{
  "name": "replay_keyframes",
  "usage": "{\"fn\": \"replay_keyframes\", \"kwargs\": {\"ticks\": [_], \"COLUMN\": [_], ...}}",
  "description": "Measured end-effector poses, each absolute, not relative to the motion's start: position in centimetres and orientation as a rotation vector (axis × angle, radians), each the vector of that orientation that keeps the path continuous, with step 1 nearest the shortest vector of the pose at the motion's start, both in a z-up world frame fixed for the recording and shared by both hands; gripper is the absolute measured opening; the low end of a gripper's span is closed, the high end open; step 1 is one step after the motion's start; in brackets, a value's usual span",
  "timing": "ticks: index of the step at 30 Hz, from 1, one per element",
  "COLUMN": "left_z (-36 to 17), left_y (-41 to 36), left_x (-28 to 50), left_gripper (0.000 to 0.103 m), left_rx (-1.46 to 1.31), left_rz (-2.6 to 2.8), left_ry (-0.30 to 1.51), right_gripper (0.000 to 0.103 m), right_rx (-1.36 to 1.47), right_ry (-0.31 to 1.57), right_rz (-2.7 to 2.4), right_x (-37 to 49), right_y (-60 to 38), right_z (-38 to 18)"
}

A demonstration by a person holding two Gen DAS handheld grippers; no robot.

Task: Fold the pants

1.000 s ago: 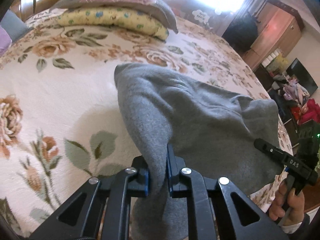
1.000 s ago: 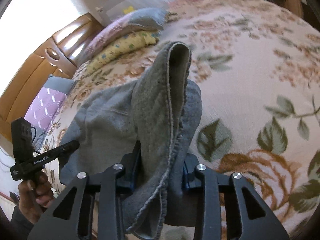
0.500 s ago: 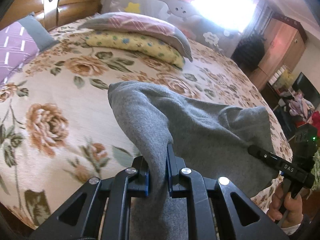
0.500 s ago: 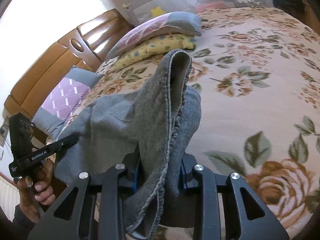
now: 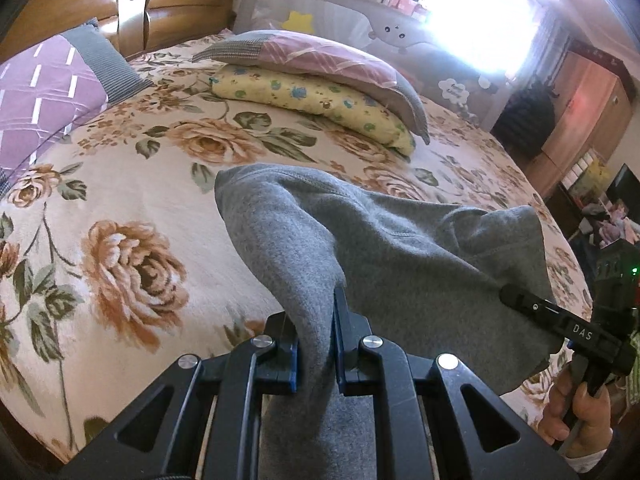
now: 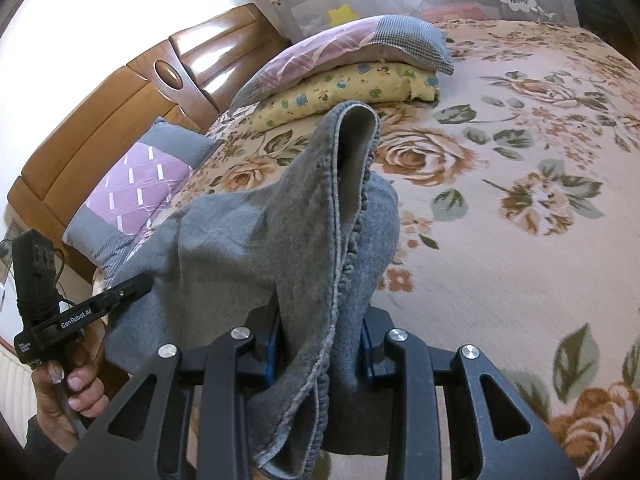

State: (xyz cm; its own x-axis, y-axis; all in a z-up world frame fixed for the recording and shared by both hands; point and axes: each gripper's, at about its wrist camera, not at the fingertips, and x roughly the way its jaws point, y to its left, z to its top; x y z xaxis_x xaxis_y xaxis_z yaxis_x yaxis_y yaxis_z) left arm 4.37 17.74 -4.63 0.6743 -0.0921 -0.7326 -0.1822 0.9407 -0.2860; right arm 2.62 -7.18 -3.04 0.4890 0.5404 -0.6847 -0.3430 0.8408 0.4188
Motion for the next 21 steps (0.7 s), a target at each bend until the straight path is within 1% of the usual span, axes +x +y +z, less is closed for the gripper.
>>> {"fn": "replay_keyframes", "kwargs": {"ticks": [4, 9, 10, 11, 12, 13, 15, 16, 18, 19, 20, 21], "left_z": [-5.5, -8.6, -9.1, -9.8, -10.3, -10.6, -11.6, -11.9, -12.5, -12.7, -13.1, -13.4], "left_y": [17.9, 17.7, 17.7, 17.5, 17.5, 17.6, 17.9, 18.1, 18.5, 18.6, 18.9, 19.2], "left_x": [4.9, 4.9, 4.8, 4.6, 4.4, 4.2, 3.7, 3.5, 3.0, 3.0, 3.0, 2.9], "left_gripper": [0.012, 0.012, 0.013, 0.014, 0.020, 0.022, 0.026, 0.028, 0.037, 0.040, 0.045, 0.046], "left_rx": [-0.349, -0.358, -0.350, -0.337, -0.330, -0.332, -0.337, -0.337, -0.331, -0.331, -0.335, -0.344], "left_rz": [0.039, 0.038, 0.044, 0.046, 0.054, 0.054, 0.040, 0.035, 0.023, 0.019, 0.017, 0.011], "left_ry": [0.857, 0.926, 0.934, 0.947, 0.958, 0.965, 0.976, 0.976, 0.966, 0.964, 0.961, 0.960], "right_gripper": [0.032, 0.032, 0.034, 0.038, 0.050, 0.067, 0.084, 0.089, 0.093, 0.094, 0.096, 0.100], "right_rx": [0.250, 0.260, 0.260, 0.251, 0.230, 0.182, 0.094, 0.073, 0.058, 0.061, 0.049, 0.037], "right_ry": [0.930, 0.992, 1.021, 1.061, 1.082, 1.107, 1.092, 1.071, 1.061, 1.060, 1.051, 1.043], "right_rz": [0.533, 0.502, 0.494, 0.472, 0.454, 0.419, 0.355, 0.350, 0.344, 0.345, 0.344, 0.342], "right_x": [3.2, 3.7, 3.9, 4.2, 4.4, 4.5, 4.5, 4.4, 4.4, 4.5, 4.5, 4.6], "right_y": [-7.1, -7.8, -7.8, -7.9, -7.8, -7.6, -7.6, -7.7, -7.9, -8.1, -8.2, -8.3], "right_z": [-3.9, -6.3, -7.0, -8.0, -8.6, -9.3, -9.9, -10.0, -10.5, -10.7, -11.1, -11.3]}}
